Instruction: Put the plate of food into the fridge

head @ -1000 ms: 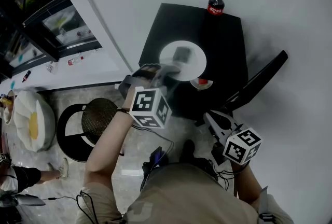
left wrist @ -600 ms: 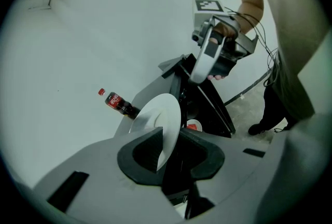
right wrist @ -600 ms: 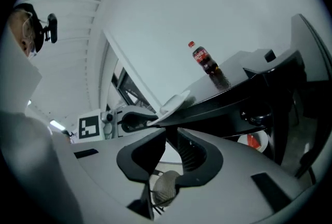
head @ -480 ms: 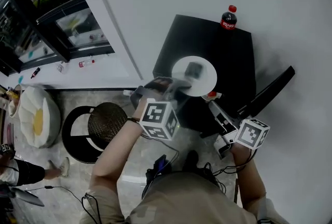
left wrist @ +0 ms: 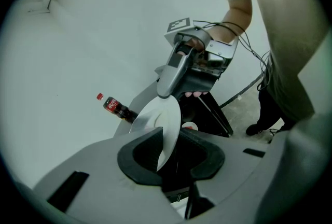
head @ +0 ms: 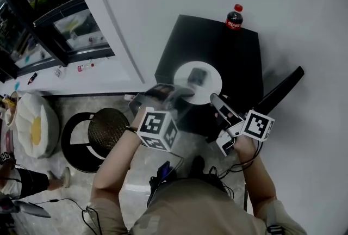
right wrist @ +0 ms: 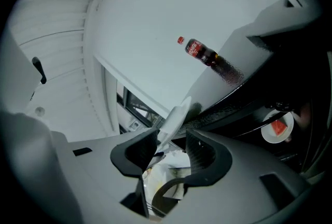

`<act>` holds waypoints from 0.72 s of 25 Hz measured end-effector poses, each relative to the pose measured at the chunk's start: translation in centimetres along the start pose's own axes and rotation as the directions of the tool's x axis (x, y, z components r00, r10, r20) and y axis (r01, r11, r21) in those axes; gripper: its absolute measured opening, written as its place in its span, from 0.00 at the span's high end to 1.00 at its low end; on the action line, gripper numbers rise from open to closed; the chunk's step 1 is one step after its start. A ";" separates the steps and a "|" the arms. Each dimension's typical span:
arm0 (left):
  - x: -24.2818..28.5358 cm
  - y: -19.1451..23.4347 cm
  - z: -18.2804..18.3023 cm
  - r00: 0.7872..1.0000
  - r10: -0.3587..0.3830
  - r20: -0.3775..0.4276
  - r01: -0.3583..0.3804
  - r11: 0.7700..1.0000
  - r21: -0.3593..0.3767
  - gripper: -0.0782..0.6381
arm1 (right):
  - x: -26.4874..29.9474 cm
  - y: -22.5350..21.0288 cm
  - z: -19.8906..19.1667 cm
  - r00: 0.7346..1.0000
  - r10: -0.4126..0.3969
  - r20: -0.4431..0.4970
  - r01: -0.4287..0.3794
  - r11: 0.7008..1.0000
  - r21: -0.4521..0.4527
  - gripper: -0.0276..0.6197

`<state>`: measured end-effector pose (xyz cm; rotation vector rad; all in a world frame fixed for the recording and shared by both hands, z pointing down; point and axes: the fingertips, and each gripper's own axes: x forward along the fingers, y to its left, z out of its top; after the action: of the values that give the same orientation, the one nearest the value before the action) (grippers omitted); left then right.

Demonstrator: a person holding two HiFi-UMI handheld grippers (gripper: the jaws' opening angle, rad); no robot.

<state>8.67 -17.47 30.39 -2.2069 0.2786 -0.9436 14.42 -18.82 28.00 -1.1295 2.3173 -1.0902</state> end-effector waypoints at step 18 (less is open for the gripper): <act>-1.2 -1.7 1.3 1.000 -0.005 0.027 0.004 0.999 0.037 0.78 | -0.1 -1.6 -1.4 0.999 -0.051 -0.008 0.051 0.974 0.219 0.80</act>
<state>8.59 -15.02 30.29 -2.1858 0.2418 -0.9132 14.54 -18.67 30.09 -1.1077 2.1168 -1.3289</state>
